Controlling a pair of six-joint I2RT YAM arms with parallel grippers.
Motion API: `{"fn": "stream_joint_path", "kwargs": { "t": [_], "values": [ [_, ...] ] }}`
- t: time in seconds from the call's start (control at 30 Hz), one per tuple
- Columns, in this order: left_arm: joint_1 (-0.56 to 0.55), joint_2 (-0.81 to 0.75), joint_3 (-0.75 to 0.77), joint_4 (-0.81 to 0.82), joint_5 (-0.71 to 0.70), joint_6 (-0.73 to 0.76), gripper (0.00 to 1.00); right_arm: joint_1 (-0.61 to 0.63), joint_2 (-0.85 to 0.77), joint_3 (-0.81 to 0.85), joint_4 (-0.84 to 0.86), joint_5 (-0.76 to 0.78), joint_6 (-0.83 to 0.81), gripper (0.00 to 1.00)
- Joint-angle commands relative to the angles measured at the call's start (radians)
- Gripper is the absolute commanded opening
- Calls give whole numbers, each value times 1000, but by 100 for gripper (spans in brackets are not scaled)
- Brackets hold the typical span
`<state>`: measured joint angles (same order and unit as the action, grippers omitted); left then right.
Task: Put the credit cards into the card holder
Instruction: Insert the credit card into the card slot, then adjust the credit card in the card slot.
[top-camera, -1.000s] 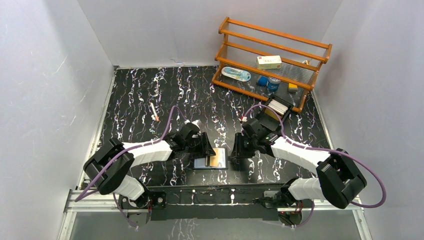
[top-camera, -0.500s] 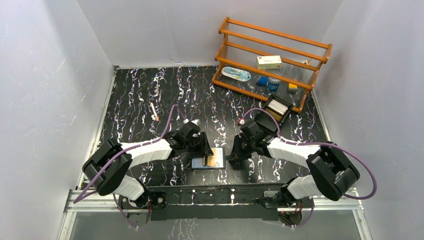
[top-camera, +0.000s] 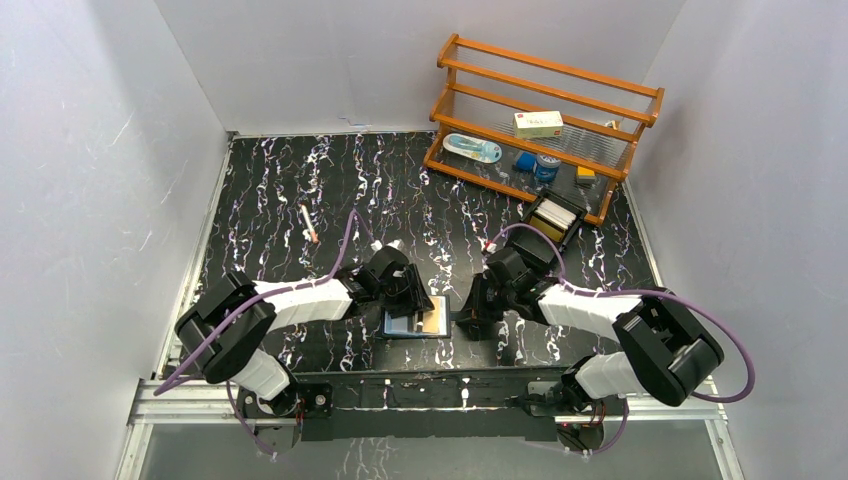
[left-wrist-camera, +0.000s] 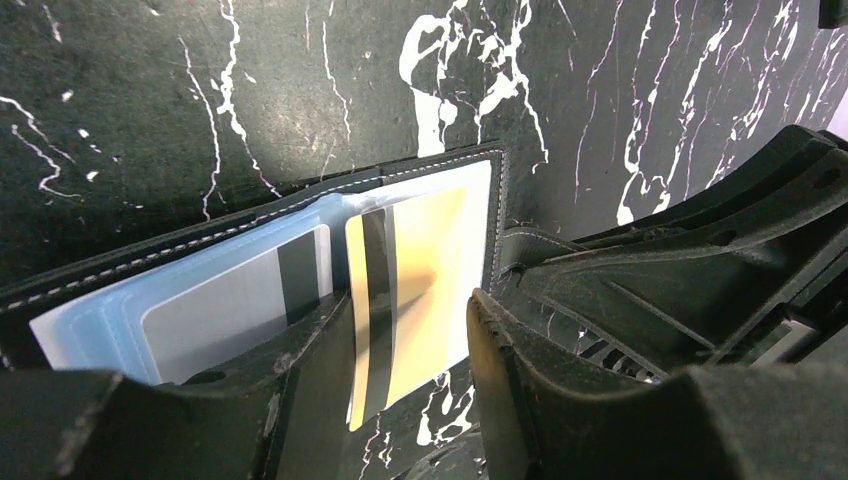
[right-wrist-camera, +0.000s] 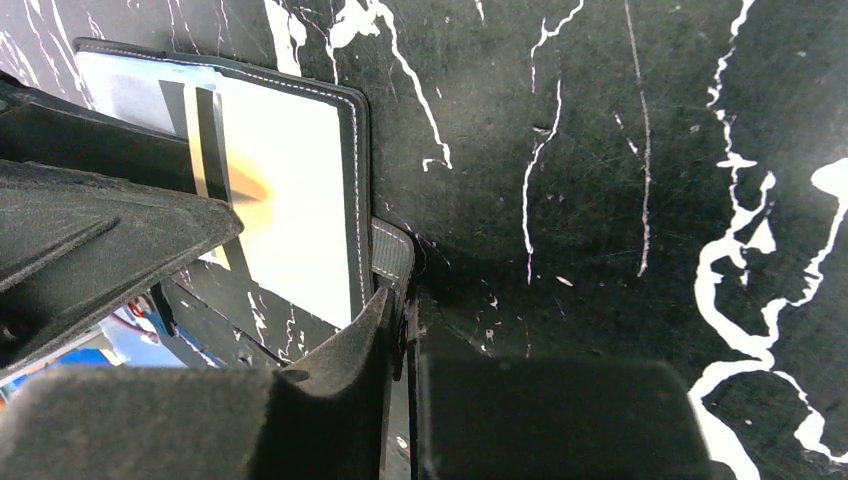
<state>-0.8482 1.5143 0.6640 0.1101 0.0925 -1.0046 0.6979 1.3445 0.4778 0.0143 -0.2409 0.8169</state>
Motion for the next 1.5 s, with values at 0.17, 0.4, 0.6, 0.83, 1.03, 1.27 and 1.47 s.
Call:
{"fn": "stream_joint_path", "kwargs": {
  "t": [0.17,0.4,0.6,0.83,1.03,1.27,1.47],
  "values": [
    [-47,78,0,100,18,-88,42,9,-17,-30,94,-15,78,0],
    [-51,84,52,-5,-24,-58,43,10,-35,-42,94,1,90,0],
    [-51,42,107,-171,-111,8,46,10,-46,-32,36,45,64,0],
    [-50,32,197,-346,-199,74,49,10,-55,-12,9,62,40,0],
    [-50,32,247,-406,-231,116,50,11,-44,-14,16,56,40,0],
    [-50,27,230,-337,-140,117,50,10,-44,-9,18,56,40,0],
    [-50,43,185,-234,-53,73,50,10,-32,-10,28,50,41,0]
  ]
}}
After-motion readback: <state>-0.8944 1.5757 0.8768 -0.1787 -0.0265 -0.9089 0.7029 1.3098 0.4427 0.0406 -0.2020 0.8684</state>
